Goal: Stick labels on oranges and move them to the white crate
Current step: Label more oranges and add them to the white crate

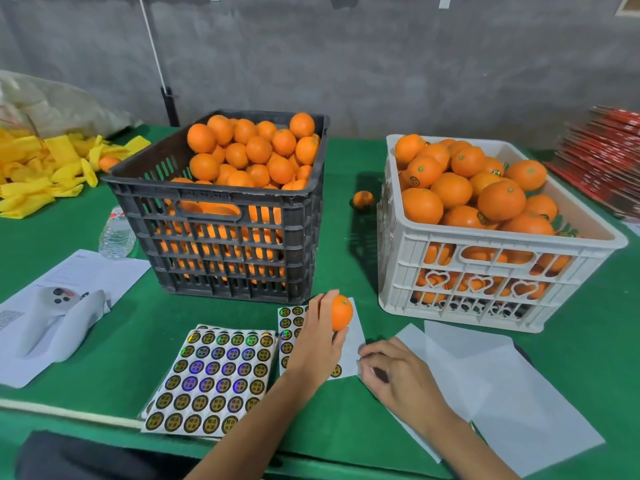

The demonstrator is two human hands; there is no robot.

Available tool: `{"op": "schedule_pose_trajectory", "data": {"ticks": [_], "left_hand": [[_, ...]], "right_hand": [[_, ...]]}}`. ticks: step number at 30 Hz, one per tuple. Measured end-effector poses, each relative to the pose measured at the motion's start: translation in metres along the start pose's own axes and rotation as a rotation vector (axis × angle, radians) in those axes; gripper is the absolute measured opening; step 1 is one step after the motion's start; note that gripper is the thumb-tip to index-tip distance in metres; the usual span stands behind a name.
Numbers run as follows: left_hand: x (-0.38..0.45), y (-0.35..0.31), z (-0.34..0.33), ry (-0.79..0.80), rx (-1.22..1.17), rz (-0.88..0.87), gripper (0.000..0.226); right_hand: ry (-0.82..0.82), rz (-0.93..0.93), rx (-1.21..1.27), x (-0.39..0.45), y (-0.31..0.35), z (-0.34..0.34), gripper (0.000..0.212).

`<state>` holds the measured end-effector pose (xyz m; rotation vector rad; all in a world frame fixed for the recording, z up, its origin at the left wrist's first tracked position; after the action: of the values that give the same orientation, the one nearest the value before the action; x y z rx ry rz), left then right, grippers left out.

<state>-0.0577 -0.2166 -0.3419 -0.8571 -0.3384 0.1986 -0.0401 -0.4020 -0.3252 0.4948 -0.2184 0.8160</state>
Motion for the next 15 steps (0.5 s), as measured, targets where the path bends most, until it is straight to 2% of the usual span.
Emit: {"op": "schedule_pose_trajectory", "data": {"ticks": [3, 6, 10, 15], "left_hand": [[0.0, 0.001, 0.0, 0.018, -0.016, 0.011, 0.069], [0.003, -0.001, 0.004, 0.031, -0.079, 0.052, 0.07], [0.014, -0.028, 0.021, -0.041, -0.231, 0.046, 0.071], [0.049, -0.073, 0.057, -0.17, -0.283, -0.094, 0.074]], "right_hand": [[0.077, -0.196, 0.148, 0.008, 0.0, 0.002, 0.018], [-0.033, -0.348, 0.268, 0.034, -0.001, 0.017, 0.02], [-0.275, -0.233, 0.023, 0.079, 0.017, 0.046, 0.015], [-0.412, -0.144, -0.156, 0.119, 0.043, 0.074, 0.013]]}}
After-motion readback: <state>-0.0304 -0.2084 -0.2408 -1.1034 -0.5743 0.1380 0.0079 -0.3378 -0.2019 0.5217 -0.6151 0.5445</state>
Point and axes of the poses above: each hand's wrist, its own x-axis towards the middle knuckle, its own z-axis out of the back of the hand, y = z × x, the point moved 1 cm from there along x, towards the middle knuckle, and after that the axes turned 6 degrees about -x, right-handed, at the moved point
